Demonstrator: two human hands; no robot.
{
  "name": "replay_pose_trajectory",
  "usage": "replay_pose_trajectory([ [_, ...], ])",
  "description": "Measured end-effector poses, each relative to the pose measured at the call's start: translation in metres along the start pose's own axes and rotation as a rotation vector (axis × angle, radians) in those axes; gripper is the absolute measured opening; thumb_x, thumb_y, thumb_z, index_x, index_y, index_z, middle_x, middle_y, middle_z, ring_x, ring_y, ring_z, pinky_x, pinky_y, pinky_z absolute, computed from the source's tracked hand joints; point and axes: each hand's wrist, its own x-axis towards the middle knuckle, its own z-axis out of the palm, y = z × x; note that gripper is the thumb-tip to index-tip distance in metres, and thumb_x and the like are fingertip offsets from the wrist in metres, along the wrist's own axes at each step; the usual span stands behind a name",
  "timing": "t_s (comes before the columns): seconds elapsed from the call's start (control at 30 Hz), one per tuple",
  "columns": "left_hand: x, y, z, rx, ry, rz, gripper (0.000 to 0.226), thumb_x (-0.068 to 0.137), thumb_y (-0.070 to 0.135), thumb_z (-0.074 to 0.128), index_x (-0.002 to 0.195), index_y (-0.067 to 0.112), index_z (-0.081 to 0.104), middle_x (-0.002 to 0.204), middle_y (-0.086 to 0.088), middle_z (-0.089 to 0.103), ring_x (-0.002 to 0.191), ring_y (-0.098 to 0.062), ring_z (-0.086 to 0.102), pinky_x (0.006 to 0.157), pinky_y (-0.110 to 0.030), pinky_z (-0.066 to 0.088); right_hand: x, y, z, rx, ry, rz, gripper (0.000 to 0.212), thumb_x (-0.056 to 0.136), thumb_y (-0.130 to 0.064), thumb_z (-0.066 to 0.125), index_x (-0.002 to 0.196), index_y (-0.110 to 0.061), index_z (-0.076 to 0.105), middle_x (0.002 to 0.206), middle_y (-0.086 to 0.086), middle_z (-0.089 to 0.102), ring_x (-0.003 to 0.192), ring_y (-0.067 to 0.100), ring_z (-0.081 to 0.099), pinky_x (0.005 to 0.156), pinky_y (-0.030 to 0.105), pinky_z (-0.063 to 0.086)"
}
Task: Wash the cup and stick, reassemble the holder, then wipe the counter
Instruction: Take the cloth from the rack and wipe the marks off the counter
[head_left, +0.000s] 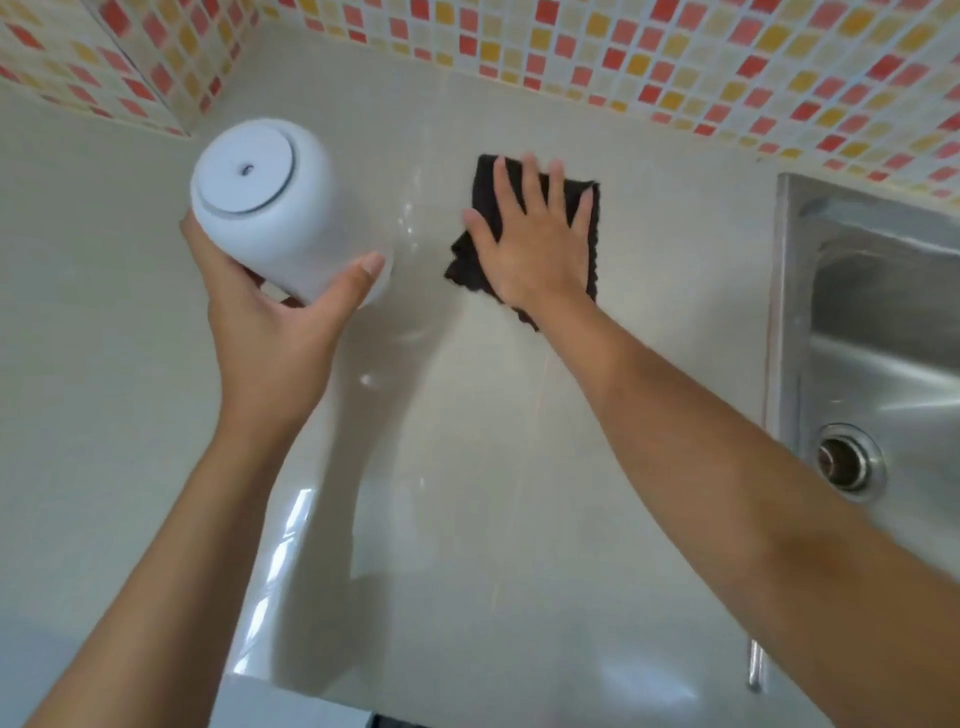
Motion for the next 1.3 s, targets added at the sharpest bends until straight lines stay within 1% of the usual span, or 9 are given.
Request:
replay_pose_trajectory([
  [0.13, 0.001, 0.000, -0.005, 0.025, 0.013, -0.018, 0.084, 0.079, 0.019, 0.080, 0.142, 0.007, 0.025, 0.139, -0.004, 0.050, 0.122, -0.005, 0.055, 0.096, -0.022, 0.049, -0.003, -0.026, 0.014, 0.045, 0.040, 0.072, 0.070, 0.096, -0.058, 0.016, 0.153, -0.019, 0.010, 0.161, 0.008, 0.008, 0.147, 0.028, 0.001, 0.117, 0.055, 0.003],
  [0.23, 0.004, 0.005, -0.010, 0.041, 0.039, -0.021, 0.085, 0.079, 0.020, 0.080, 0.142, 0.005, 0.025, 0.139, -0.003, 0.050, 0.121, -0.003, 0.055, 0.093, -0.019, 0.050, -0.116, -0.048, 0.021, 0.103, 0.075, -0.103, 0.072, 0.093, -0.056, 0.032, 0.152, -0.017, 0.019, 0.160, 0.009, 0.014, 0.147, 0.028, 0.007, 0.116, 0.054, 0.008],
  [0.37, -0.002, 0.003, -0.015, 0.071, 0.040, -0.026, 0.085, 0.079, 0.020, 0.080, 0.143, 0.009, 0.026, 0.140, 0.000, 0.049, 0.122, -0.002, 0.053, 0.091, -0.015, 0.050, -0.253, -0.035, 0.019, 0.093, -0.133, -0.366, 0.068, 0.095, -0.056, 0.031, 0.153, -0.024, 0.013, 0.161, 0.002, 0.008, 0.148, 0.021, 0.002, 0.116, 0.052, 0.016],
  [0.53, 0.000, -0.001, -0.010, 0.059, 0.036, -0.047, 0.082, 0.077, 0.019, 0.081, 0.140, 0.014, 0.028, 0.137, 0.005, 0.051, 0.119, 0.001, 0.054, 0.093, -0.020, 0.052, -0.100, 0.062, 0.015, -0.066, 0.049, -0.012, 0.063, 0.096, -0.052, 0.024, 0.152, -0.023, 0.020, 0.159, 0.003, 0.020, 0.146, 0.025, 0.016, 0.115, 0.053, 0.015],
  [0.7, -0.003, -0.005, -0.008, 0.041, 0.019, -0.061, 0.086, 0.076, 0.017, 0.081, 0.144, 0.014, 0.028, 0.142, 0.002, 0.048, 0.125, -0.005, 0.052, 0.096, -0.026, 0.052, 0.038, 0.079, -0.004, 0.033, 0.055, 0.403, 0.067, 0.097, -0.051, 0.015, 0.153, -0.017, 0.005, 0.161, 0.007, 0.003, 0.147, 0.028, 0.000, 0.117, 0.054, 0.001],
  [0.87, 0.011, -0.006, -0.006, -0.017, 0.120, -0.034, 0.085, 0.078, 0.023, 0.081, 0.141, 0.001, 0.029, 0.141, -0.009, 0.049, 0.125, -0.014, 0.054, 0.093, -0.021, 0.052, -0.036, -0.040, 0.015, 0.090, 0.109, -0.002, 0.068, 0.094, -0.052, 0.029, 0.152, -0.017, 0.018, 0.159, 0.008, 0.017, 0.146, 0.028, 0.011, 0.116, 0.052, 0.007],
  [1.0, 0.028, -0.001, 0.001, -0.021, 0.128, -0.021, 0.090, 0.075, 0.039, 0.082, 0.141, 0.000, 0.035, 0.139, -0.007, 0.053, 0.123, -0.012, 0.057, 0.096, -0.020, 0.049, -0.171, -0.016, 0.012, 0.077, 0.028, -0.231, 0.065, 0.093, -0.047, 0.035, 0.152, -0.022, 0.020, 0.160, 0.002, 0.018, 0.147, 0.022, 0.011, 0.117, 0.048, 0.010],
  [1.2, 0.010, 0.008, 0.013, -0.007, 0.068, -0.004, 0.091, 0.075, 0.030, 0.083, 0.139, -0.005, 0.028, 0.137, -0.009, 0.053, 0.119, -0.011, 0.058, 0.090, -0.024, 0.054, -0.082, 0.152, -0.016, -0.045, 0.122, 0.231, 0.061, 0.097, -0.046, 0.023, 0.152, -0.018, 0.019, 0.158, 0.008, 0.022, 0.145, 0.027, 0.018, 0.115, 0.055, 0.016],
  [1.3, 0.003, 0.015, 0.010, -0.025, 0.055, 0.002, 0.089, 0.076, 0.021, 0.083, 0.139, -0.005, 0.025, 0.137, -0.010, 0.050, 0.117, -0.007, 0.057, 0.089, -0.022, 0.053, -0.080, 0.157, -0.013, -0.019, 0.125, 0.307, 0.062, 0.098, -0.047, 0.019, 0.152, -0.017, 0.014, 0.159, 0.009, 0.017, 0.146, 0.028, 0.013, 0.116, 0.055, 0.015],
])
